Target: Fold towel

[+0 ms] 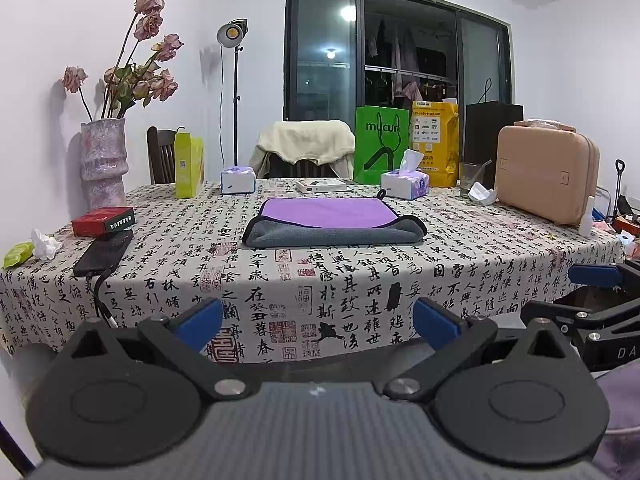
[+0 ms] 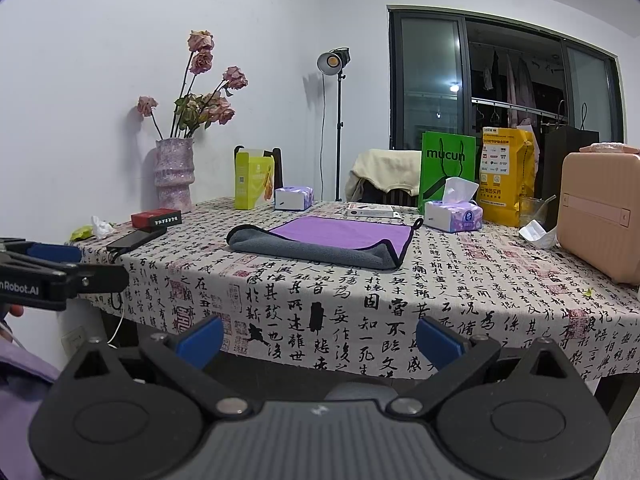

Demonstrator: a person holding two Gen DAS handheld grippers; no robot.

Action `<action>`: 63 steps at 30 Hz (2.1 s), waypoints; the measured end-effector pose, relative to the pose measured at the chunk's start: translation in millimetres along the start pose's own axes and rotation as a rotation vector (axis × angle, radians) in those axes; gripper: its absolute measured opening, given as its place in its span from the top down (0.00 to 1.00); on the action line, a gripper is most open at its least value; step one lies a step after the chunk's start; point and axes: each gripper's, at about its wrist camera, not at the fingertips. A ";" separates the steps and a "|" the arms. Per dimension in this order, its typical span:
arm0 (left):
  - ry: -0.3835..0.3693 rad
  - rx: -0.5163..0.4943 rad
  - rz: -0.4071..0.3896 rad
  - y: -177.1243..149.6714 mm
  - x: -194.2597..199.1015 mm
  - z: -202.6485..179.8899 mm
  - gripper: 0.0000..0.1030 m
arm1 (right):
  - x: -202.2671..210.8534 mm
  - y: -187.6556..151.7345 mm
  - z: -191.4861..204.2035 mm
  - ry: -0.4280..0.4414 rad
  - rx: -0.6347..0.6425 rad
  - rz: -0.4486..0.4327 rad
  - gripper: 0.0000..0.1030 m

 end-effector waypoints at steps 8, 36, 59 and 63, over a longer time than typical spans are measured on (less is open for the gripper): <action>0.000 -0.001 0.001 0.1 -0.1 -0.2 0.00 | -0.1 -1.4 -0.1 0.000 -0.004 0.002 0.00; 0.000 -0.001 0.003 0.3 -0.3 -0.1 0.00 | 0.7 -1.0 -0.9 0.000 -0.004 0.002 0.00; 0.058 -0.004 0.005 -5.7 -17.3 20.1 0.00 | -3.7 1.0 -4.0 0.044 -0.019 -0.036 0.00; 0.064 -0.003 -0.001 -3.3 -22.1 23.7 0.00 | -6.5 2.2 -8.7 0.037 -0.031 -0.038 0.00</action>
Point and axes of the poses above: each gripper's, at about its wrist camera, not at the fingertips, and x roughly against the way its jaws point, z to its left, y to its top, and after that the axes turned 2 degrees about y, right-handed
